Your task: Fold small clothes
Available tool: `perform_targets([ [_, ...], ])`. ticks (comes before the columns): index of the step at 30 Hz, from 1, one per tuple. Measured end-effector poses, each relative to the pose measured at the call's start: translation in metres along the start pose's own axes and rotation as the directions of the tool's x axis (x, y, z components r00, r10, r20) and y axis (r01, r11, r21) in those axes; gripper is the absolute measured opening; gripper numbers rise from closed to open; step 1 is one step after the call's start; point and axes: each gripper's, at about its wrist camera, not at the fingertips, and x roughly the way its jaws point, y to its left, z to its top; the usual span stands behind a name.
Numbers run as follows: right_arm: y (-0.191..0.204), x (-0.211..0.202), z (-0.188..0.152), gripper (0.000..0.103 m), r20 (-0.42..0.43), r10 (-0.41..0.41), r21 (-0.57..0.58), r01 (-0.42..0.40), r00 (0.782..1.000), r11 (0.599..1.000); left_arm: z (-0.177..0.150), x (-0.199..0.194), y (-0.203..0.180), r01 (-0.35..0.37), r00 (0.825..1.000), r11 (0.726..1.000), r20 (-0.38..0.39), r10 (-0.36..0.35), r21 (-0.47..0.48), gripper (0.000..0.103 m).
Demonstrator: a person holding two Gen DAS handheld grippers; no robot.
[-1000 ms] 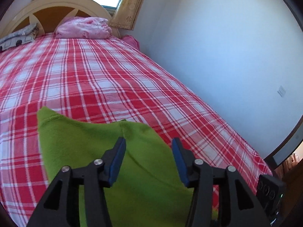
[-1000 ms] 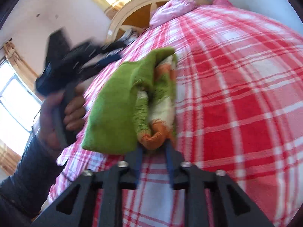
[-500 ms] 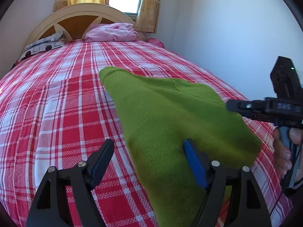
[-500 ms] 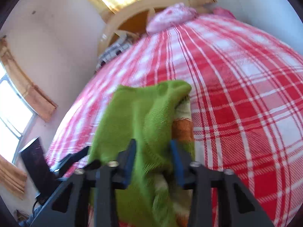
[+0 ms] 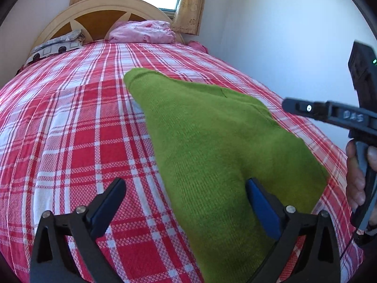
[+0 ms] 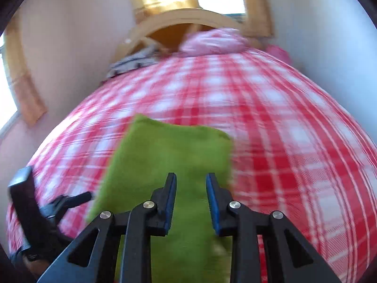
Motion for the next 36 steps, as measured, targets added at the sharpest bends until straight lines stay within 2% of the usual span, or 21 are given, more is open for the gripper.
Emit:
perform_targets([
  [1,0.017,0.006,0.003,0.027,-0.031,0.077,-0.052,-0.078,0.997,0.996,-0.001,-0.003,0.001,0.001,1.0,1.0,0.012,-0.001,-0.007,0.103],
  [3,0.042,0.018,0.005,0.027,-0.068,0.148,-0.128,-0.155,0.987,0.98,-0.004,-0.012,0.004,0.011,0.999,1.0,0.044,-0.01,-0.028,0.103],
  [5,0.064,0.04,0.004,0.027,-0.121,0.107,-0.192,-0.129,0.987,0.973,-0.005,-0.015,0.011,0.016,0.999,0.998,0.053,-0.013,-0.06,0.103],
  [7,0.069,0.072,0.003,0.027,-0.227,0.123,-0.148,-0.16,0.966,0.976,-0.006,-0.015,0.016,0.028,0.999,0.996,0.049,-0.024,-0.09,0.103],
  [8,0.067,0.089,0.001,0.027,-0.273,0.107,-0.128,-0.146,0.956,0.981,-0.006,-0.014,0.018,0.02,0.999,0.995,0.046,-0.015,-0.101,0.103],
  [9,0.064,0.098,0.0,0.027,-0.281,0.081,-0.129,-0.122,0.956,0.984,-0.006,-0.012,0.021,0.012,0.999,0.993,0.035,-0.008,-0.117,0.103],
  [12,0.055,0.095,0.006,0.027,-0.293,0.109,-0.076,-0.137,0.95,0.988,-0.007,-0.007,0.027,0.041,0.999,0.988,0.012,-0.04,-0.147,0.103],
  [15,0.038,0.071,0.012,0.029,-0.193,0.091,-0.081,-0.108,0.977,0.991,-0.007,-0.005,0.027,0.049,0.999,0.987,0.0,-0.049,-0.152,0.103],
  [17,0.012,0.052,0.011,0.029,-0.141,0.108,-0.018,-0.111,0.984,0.994,-0.007,-0.006,0.026,0.046,0.999,0.988,0.007,-0.046,-0.15,0.103],
  [19,-0.009,0.045,-0.001,0.029,-0.161,0.064,-0.011,-0.067,0.985,0.998,-0.007,-0.005,0.025,0.037,0.999,0.989,0.0,-0.038,-0.141,0.103],
  [21,-0.021,0.05,-0.014,0.029,-0.197,0.075,-0.012,-0.079,0.977,0.997,-0.006,0.003,0.022,0.028,0.999,0.991,-0.035,-0.032,-0.128,0.103],
  [23,-0.025,0.048,-0.021,0.029,-0.167,0.087,-0.032,-0.093,0.982,0.995,-0.005,0.01,0.017,0.017,0.997,0.994,-0.074,-0.025,-0.106,0.103],
  [27,-0.029,0.049,-0.023,0.029,-0.145,0.102,-0.019,-0.106,0.984,0.994,-0.005,0.01,0.018,0.013,0.997,0.994,-0.08,-0.022,-0.11,0.103],
  [32,-0.039,0.053,-0.021,0.029,-0.152,0.163,0.003,-0.165,0.975,0.986,-0.002,0.015,0.013,0.004,0.995,0.995,-0.101,-0.014,-0.098,0.103],
  [36,-0.035,0.055,-0.021,0.029,-0.152,0.146,-0.022,-0.151,0.978,0.988,-0.001,0.018,0.009,-0.008,0.994,0.997,-0.105,0.0,-0.082,0.103],
])
